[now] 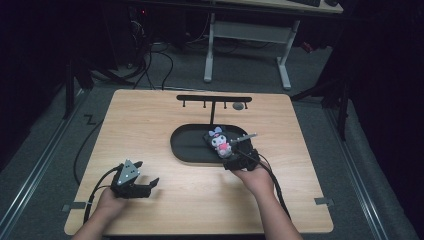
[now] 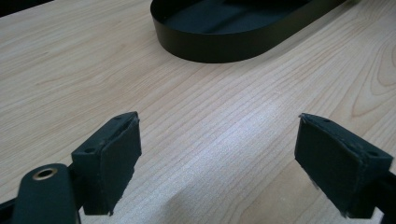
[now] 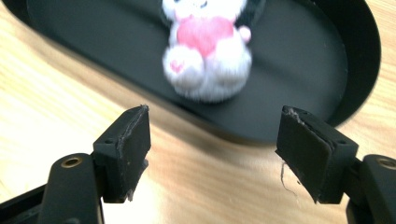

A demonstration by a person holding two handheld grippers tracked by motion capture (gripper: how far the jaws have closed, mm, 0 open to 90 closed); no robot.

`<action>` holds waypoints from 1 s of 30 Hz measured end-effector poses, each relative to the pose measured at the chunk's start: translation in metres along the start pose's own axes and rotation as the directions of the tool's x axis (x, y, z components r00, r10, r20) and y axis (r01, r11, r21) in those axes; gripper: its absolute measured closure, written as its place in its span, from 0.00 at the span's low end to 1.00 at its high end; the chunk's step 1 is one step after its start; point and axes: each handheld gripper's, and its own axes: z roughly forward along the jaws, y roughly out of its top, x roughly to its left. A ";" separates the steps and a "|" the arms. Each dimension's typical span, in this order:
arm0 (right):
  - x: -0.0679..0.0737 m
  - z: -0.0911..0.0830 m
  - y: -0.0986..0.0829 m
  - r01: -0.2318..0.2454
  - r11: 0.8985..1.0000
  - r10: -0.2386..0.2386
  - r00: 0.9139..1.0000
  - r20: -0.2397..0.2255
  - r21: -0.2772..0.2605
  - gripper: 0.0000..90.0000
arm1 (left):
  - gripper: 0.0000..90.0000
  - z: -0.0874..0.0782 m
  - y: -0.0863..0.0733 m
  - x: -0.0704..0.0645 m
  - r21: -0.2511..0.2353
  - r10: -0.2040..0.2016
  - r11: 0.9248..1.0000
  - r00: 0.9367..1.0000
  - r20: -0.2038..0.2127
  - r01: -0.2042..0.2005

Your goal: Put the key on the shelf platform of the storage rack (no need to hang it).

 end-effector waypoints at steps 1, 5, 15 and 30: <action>0.000 -0.001 -0.005 0.003 1.000 -0.003 1.000 0.001 -0.010 0.28 | 0.17 0.000 0.000 0.000 0.000 0.000 1.000 1.000 0.000 0.000; 0.000 -0.005 -0.025 -0.001 0.998 0.002 1.000 0.014 -0.055 0.27 | 0.17 0.000 0.000 0.000 0.002 0.000 1.000 1.000 0.000 0.000; 0.001 -0.016 -0.077 -0.019 0.986 0.021 1.000 0.014 -0.164 0.25 | 0.17 -0.001 -0.001 -0.001 -0.005 0.002 1.000 1.000 -0.005 -0.002; 0.002 -0.025 -0.122 -0.043 0.954 0.065 0.996 0.064 -0.296 0.25 | 0.17 0.001 0.000 -0.001 0.002 0.006 1.000 1.000 -0.006 -0.006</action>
